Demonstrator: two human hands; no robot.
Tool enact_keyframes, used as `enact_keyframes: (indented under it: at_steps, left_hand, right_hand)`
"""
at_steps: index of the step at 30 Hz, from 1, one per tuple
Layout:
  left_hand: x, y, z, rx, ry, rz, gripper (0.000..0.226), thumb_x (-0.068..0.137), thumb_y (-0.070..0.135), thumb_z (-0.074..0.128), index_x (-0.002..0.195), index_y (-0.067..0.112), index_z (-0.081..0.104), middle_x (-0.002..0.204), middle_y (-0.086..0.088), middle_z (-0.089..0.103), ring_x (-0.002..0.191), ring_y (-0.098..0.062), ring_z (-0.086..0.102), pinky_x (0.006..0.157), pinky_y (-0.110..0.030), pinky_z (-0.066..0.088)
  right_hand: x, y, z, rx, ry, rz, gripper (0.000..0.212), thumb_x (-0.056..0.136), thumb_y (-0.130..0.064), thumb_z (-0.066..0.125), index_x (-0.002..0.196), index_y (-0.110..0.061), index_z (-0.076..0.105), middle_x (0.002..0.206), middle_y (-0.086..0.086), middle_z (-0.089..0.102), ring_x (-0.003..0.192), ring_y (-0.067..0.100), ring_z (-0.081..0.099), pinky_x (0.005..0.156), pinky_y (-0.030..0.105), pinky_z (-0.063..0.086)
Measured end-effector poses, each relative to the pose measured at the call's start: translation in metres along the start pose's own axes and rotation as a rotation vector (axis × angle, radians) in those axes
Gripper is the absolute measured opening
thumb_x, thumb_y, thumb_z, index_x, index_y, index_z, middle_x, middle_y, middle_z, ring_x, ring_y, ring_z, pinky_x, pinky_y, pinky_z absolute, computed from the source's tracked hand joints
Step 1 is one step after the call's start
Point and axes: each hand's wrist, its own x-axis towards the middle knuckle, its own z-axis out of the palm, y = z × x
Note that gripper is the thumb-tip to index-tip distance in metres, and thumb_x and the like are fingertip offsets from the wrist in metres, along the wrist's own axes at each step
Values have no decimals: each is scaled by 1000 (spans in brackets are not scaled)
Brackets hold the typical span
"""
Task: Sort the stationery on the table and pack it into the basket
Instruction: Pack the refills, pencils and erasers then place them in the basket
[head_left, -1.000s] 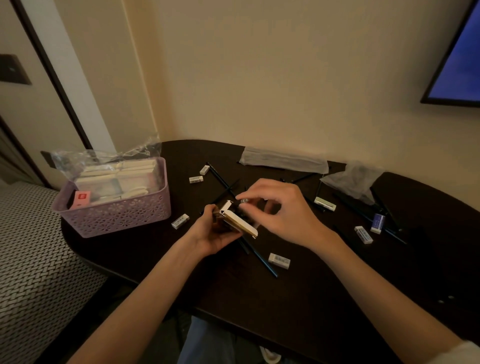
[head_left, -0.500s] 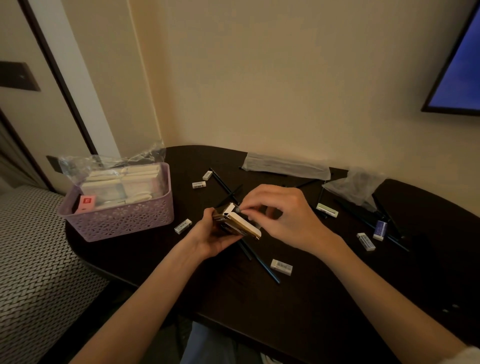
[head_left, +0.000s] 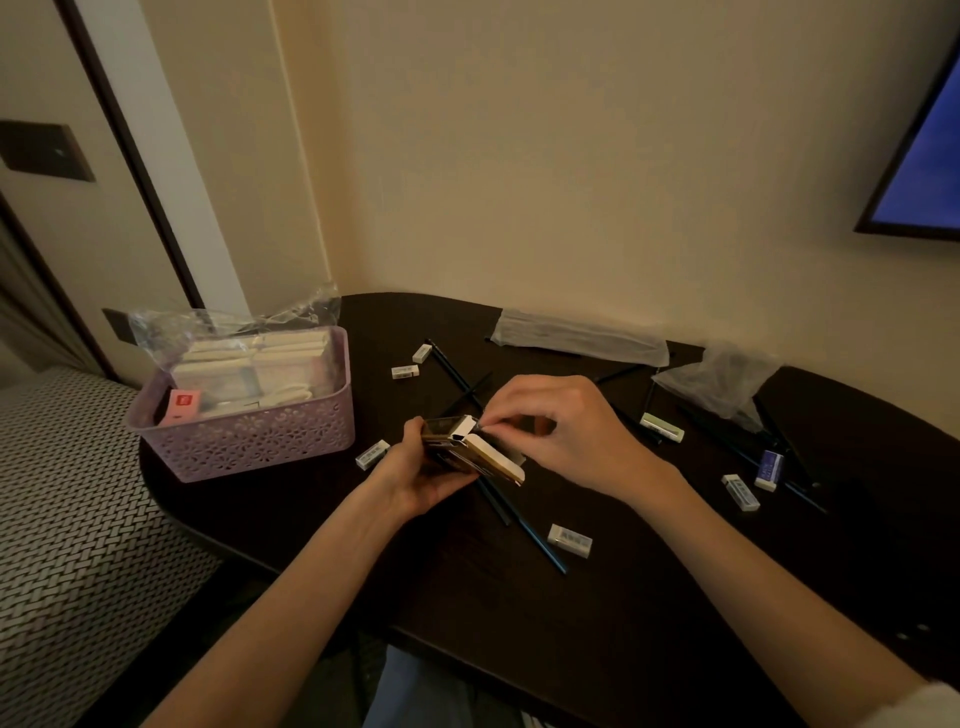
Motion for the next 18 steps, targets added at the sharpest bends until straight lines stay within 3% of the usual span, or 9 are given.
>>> enact_keyframes:
  at_steps: [3, 8, 13, 18]
  left_hand:
    - [0, 1, -2, 0, 11, 6, 48, 97, 42, 50, 135, 15, 44, 116, -27, 60, 95, -42, 66, 58, -51, 58]
    - [2, 1, -3, 7, 25, 14, 48, 97, 42, 49, 135, 12, 44, 111, -27, 61, 93, -42, 65, 70, -51, 56]
    - [0, 2, -2, 12, 24, 22, 49, 98, 41, 47, 136, 9, 42, 112, -27, 59, 94, -41, 64, 78, -51, 53]
    - [-1, 2, -3, 14, 25, 28, 50, 99, 41, 46, 136, 9, 41, 109, -27, 59, 93, -41, 64, 75, -50, 53]
  right_hand:
    - [2, 2, 3, -32, -16, -31, 19, 88, -23, 62, 100, -15, 74, 98, -4, 70, 88, 1, 62, 71, 7, 44]
    - [6, 6, 8, -51, -17, -74, 18, 88, -21, 63, 101, -14, 74, 99, -3, 70, 90, 4, 64, 77, 28, 56]
    - [12, 7, 7, -61, -15, -78, 17, 88, -20, 64, 100, -13, 74, 98, -2, 70, 88, 5, 65, 74, 29, 57]
    - [12, 7, 9, -48, -44, -71, 20, 87, -23, 62, 100, -14, 74, 98, -3, 71, 89, 5, 65, 75, 30, 57]
